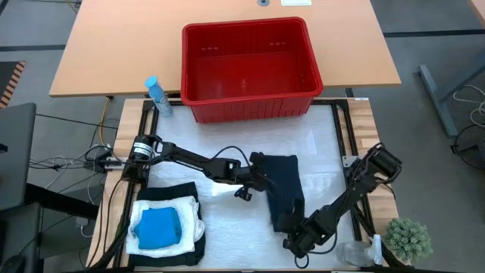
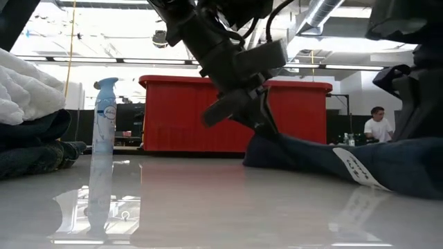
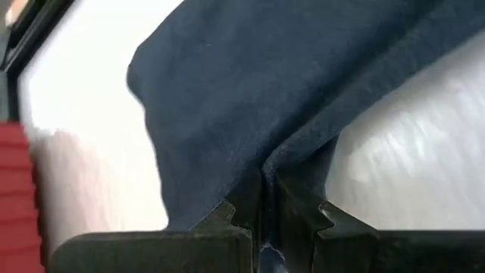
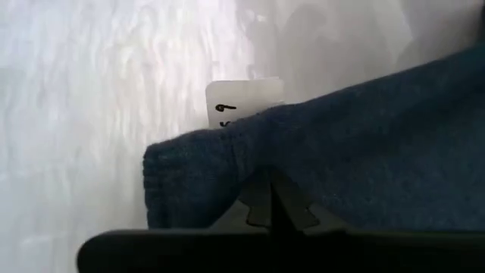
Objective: Fold Laundry from Bin
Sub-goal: Fold the gray shorts from the red bin
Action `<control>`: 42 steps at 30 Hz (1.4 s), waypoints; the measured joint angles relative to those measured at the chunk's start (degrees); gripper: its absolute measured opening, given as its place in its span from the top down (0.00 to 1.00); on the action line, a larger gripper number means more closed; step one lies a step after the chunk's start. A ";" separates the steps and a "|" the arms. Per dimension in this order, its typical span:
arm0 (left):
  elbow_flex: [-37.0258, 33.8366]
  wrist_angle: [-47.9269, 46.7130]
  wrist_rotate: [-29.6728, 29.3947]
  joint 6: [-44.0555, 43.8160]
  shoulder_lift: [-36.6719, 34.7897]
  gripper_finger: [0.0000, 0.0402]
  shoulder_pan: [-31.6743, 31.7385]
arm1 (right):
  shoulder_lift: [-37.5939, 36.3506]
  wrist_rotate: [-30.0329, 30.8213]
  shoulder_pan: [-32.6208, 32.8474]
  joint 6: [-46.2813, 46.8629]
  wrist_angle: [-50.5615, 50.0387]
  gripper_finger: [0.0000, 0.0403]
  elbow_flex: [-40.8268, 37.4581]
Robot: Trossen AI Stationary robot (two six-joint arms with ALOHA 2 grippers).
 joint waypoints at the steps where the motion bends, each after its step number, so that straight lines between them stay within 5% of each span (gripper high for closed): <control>1: 0.02 -0.04 0.95 1.07 0.00 0.95 0.06 | -0.03 -0.24 0.00 -0.73 0.06 0.96 -0.03; 4: 0.02 -1.53 2.22 6.66 -0.02 0.95 0.10 | -0.06 -1.12 0.02 -2.01 0.46 0.95 -0.74; 9: 0.02 -2.58 -7.96 24.74 -0.49 0.95 -0.83 | -0.27 -2.27 0.00 -2.02 2.86 0.96 -2.79; 12: 0.02 -3.54 -9.53 26.54 -3.14 0.95 -0.93 | -0.26 -2.37 0.00 -2.21 2.32 0.96 -2.88; 21: 0.15 -7.44 -0.33 -2.17 -14.73 0.95 -0.03 | -0.16 -3.03 0.02 -2.97 2.16 0.96 -2.97; 30: -0.06 -21.15 6.91 -13.79 -13.12 0.94 -0.49 | -0.13 -3.74 0.09 -4.79 2.12 0.96 -2.97; 34: -0.01 -17.50 16.77 -33.25 -13.59 0.96 -0.62 | -0.11 -3.73 0.27 -4.75 2.10 0.96 -2.99; 38: -3.12 -3.64 19.90 -54.90 -13.72 0.99 -2.93 | -0.07 -3.58 0.39 -4.73 2.20 0.96 -3.02; 42: -6.33 10.81 17.70 -53.90 -12.94 0.99 -5.08 | -0.07 -3.55 0.39 -4.75 2.47 0.96 -3.02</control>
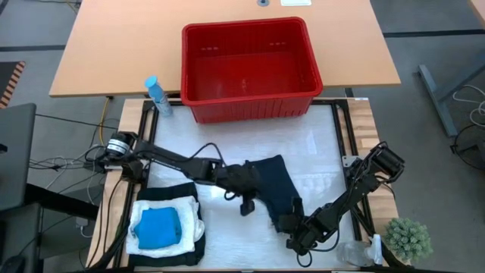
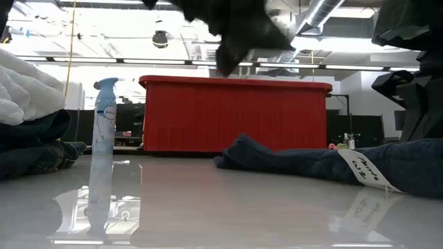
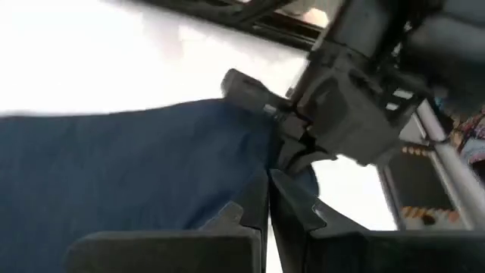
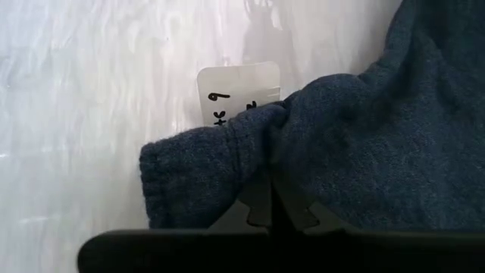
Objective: Fold Laundry from Bin
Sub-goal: Fold the gray shorts from the red bin
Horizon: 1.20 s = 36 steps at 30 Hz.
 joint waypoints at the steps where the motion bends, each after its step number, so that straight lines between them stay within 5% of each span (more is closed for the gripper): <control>1: -0.76 1.97 -0.48 1.84 0.41 0.99 -0.40 | 0.02 0.00 0.04 0.00 0.08 0.96 0.00; 5: -2.76 2.57 -6.92 5.09 4.34 0.99 -1.80 | 0.02 0.03 0.31 -0.02 0.52 0.96 -0.01; 10: -3.29 1.99 -20.21 -1.84 9.49 0.99 -2.79 | 0.09 -0.67 0.83 0.09 3.27 0.96 -0.11; 17: -2.91 2.41 -15.67 -4.64 15.17 0.99 -4.13 | 0.08 -1.34 2.23 -0.25 3.75 0.95 -0.02; 27: -3.44 0.83 -16.90 -5.89 15.62 0.99 -5.09 | -5.84 -5.84 3.85 -1.95 3.67 0.88 -0.26; 36: -3.47 0.54 -17.23 -6.19 15.33 0.99 -5.04 | -11.61 -1.90 3.82 4.76 -0.09 0.88 -0.09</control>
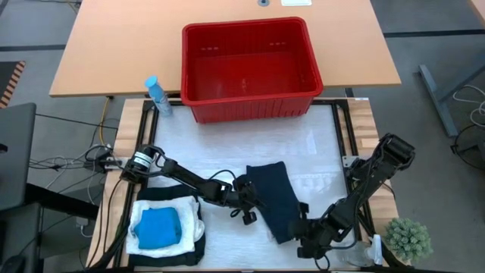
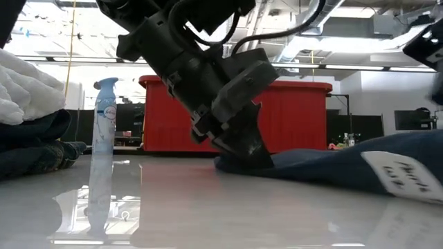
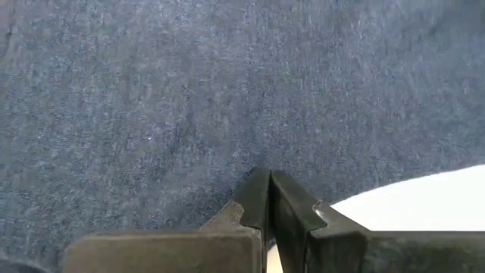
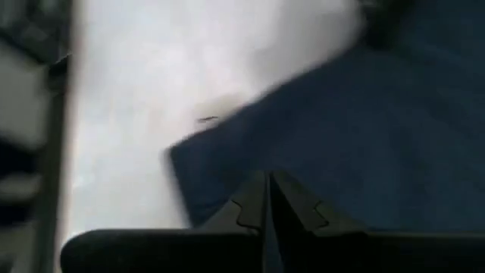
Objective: Fold Laundry from Bin
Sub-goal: Fold the gray shorts from the red bin
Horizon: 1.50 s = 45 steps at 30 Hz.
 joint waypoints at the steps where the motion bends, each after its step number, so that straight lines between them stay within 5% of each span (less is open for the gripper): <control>1: 0.00 0.04 -0.09 0.78 -0.22 0.99 0.00 | 0.00 2.34 0.00 2.85 -1.41 0.89 -0.02; 4: -0.04 -0.50 -0.20 2.96 -0.95 0.99 0.02 | 0.27 7.17 -0.14 9.31 -7.07 0.91 0.00; 10: -0.04 -1.66 -0.29 4.25 -1.26 0.99 0.02 | 3.50 5.49 -0.22 12.17 -10.05 0.97 -0.96; 16: -0.06 -1.84 -0.03 3.90 -1.61 0.99 0.06 | 8.91 0.07 -0.03 10.54 -5.28 0.90 -0.78; 28: -0.11 -1.65 0.21 16.07 -9.63 0.99 2.33 | 9.80 0.74 -0.72 8.29 -4.15 0.90 -0.77; 34: -0.09 5.99 2.18 21.22 -10.23 0.97 3.57 | 8.12 1.14 -1.11 6.82 -4.36 0.89 -1.00; 39: -0.11 10.58 8.13 17.39 -8.95 0.93 5.40 | 7.43 0.87 -1.68 7.56 -4.06 0.88 -1.01; 45: -0.09 10.12 8.27 14.94 -8.99 0.89 7.07 | 5.98 1.45 -2.12 7.54 -3.77 0.88 -0.98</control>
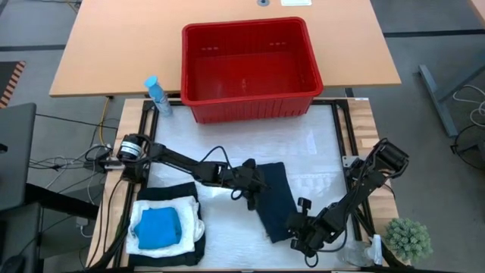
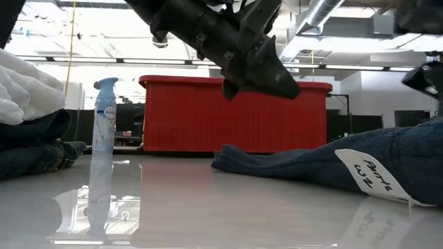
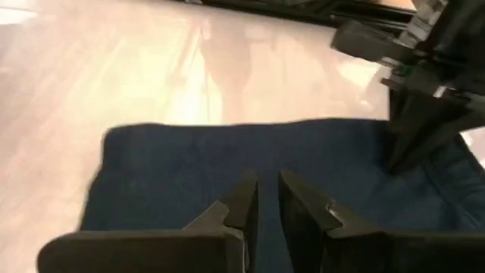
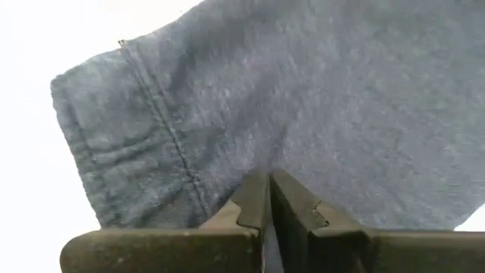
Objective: Fold Laundry from Bin
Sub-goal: Fold the gray shorts from the red bin
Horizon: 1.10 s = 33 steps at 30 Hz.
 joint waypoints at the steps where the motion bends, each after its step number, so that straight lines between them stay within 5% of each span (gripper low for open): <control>1: 0.00 0.07 -0.06 0.42 0.00 0.89 0.27 | -0.48 0.23 -0.24 -0.50 -0.06 0.88 0.00; 15: 0.00 -5.08 8.60 5.33 0.00 0.89 0.60 | -15.19 -5.53 -9.71 -15.58 -2.56 0.89 0.10; 20: 0.04 -12.55 12.92 -0.81 0.00 0.90 -1.71 | -20.60 -5.75 -11.20 -15.10 -8.50 0.94 0.13; 25: 0.04 -23.16 4.88 -5.62 0.00 0.98 -6.20 | -21.07 -5.62 -11.08 -9.20 -17.05 0.95 0.11; 33: 0.04 -25.10 -6.47 -13.05 0.00 1.00 -10.13 | -15.15 -5.56 -8.79 -8.19 -14.79 0.92 0.11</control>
